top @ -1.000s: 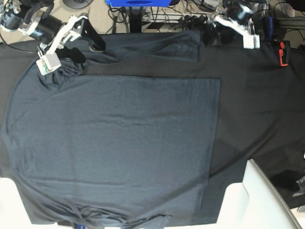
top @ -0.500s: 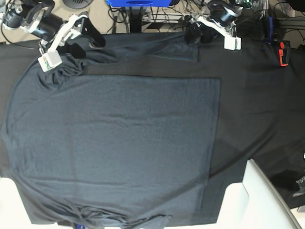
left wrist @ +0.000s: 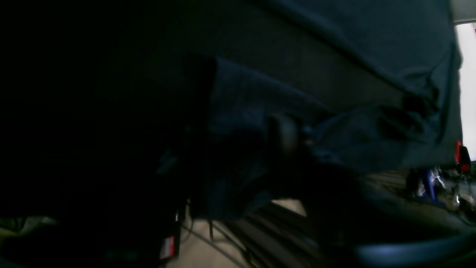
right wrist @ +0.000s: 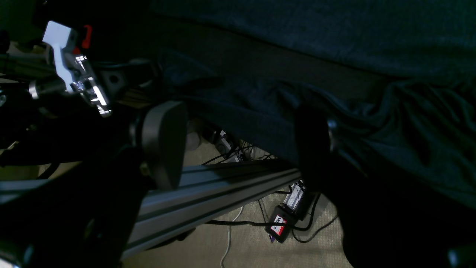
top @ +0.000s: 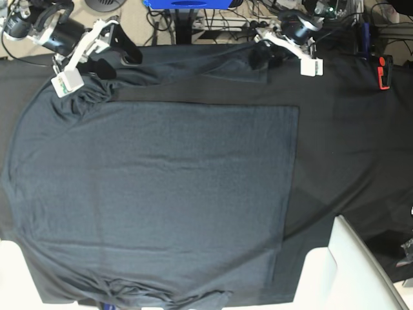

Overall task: Fold the T-shirt properly
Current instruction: 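Lower both grippers and pinch the shirt edge nearest the arms, then move the left gripper inward and grasp the sleeve on the shirt body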

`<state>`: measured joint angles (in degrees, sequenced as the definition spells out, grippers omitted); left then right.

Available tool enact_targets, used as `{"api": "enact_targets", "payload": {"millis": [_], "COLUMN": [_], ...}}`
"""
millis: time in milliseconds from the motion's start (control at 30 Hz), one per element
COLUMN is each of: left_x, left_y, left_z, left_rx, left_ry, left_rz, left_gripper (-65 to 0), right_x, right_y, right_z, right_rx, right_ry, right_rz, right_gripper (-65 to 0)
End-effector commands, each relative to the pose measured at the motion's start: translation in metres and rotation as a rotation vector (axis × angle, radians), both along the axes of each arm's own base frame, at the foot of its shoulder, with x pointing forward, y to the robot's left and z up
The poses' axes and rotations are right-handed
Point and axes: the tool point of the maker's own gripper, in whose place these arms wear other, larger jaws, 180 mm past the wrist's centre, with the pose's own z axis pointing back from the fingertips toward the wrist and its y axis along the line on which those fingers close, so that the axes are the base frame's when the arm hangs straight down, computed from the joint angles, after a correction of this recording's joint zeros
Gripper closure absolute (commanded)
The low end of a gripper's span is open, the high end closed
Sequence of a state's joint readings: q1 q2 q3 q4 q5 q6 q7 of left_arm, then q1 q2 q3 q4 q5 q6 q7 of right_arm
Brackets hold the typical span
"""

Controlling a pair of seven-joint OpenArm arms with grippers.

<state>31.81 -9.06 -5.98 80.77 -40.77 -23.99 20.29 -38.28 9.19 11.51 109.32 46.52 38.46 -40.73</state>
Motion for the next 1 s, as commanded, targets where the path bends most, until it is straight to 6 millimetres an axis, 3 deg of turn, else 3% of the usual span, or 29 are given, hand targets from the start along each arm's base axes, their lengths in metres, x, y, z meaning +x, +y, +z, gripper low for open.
{"api": "enact_targets", "payload": {"millis": [0, 33, 100, 167, 433, 633, 800, 967], "left_x": [0.004, 0.007, 0.013, 0.02, 0.057, 0.09, 0.12, 0.127], "left_y": [-0.006, -0.008, -0.011, -0.013, -0.03, -0.033, -0.043, -0.049], "left_z": [0.004, 0.004, 0.006, 0.01, 0.073, 0.103, 0.125, 0.128], "left_rx": [-0.015, -0.019, -0.023, -0.022, 0.0, 0.041, 0.046, 0.036], "left_ry": [-0.007, -0.005, -0.004, -0.011, -0.166, -0.198, -0.247, -0.238], "left_rz": [-0.021, -0.03, -0.049, -0.064, -0.174, -0.16, -0.202, -0.211], "left_gripper": [-5.1, 0.0, 0.0, 0.0, 0.0, 0.0, 0.0, 0.0], "right_x": [0.004, 0.004, 0.005, 0.009, 0.025, 0.013, 0.003, 0.013], "right_y": [0.001, 0.001, 0.0, -0.017, -0.085, -0.129, -0.14, -0.153], "right_z": [0.01, 0.01, 0.01, 0.01, 0.011, -0.034, -0.062, -0.087], "right_rx": [0.025, 0.025, 0.024, -0.008, -0.115, -0.102, -0.078, -0.097], "right_ry": [-0.037, -0.037, -0.04, -0.048, -0.075, 0.06, 0.146, 0.21], "right_rz": [0.0, 0.0, -0.007, -0.047, -0.221, -0.423, -0.48, -0.541], "right_gripper": [-42.6, -42.6, -42.6, -42.6, -42.5, -42.5, -42.5, -42.5]}}
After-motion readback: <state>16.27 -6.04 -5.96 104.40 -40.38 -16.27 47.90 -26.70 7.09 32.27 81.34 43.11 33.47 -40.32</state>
